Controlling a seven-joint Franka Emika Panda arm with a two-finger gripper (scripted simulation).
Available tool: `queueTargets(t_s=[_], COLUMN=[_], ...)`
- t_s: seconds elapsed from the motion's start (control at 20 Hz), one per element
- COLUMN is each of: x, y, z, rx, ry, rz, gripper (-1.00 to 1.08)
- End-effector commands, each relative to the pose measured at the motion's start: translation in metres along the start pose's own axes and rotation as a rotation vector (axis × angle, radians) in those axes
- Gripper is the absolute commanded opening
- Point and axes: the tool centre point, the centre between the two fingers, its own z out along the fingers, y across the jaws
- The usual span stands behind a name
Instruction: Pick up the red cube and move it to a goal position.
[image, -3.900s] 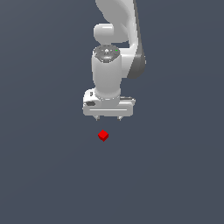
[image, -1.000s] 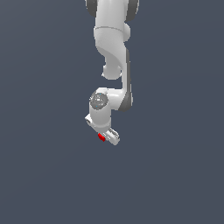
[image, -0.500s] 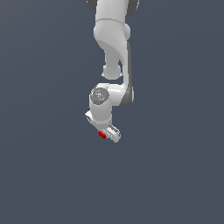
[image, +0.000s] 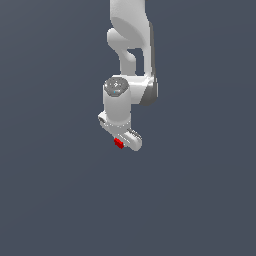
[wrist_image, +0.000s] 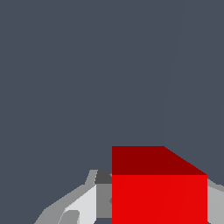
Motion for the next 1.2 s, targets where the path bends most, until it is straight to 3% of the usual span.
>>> queueTargets(t_s=[0.0,1.15], x=[-0.007,-0.074], y=[0.000,0.000], z=[-0.026,-0.285], rx=[0.001,-0.001], ry=[0.001,0.003], rz=[0.000,0.001], gripper=[-1.00,-1.00])
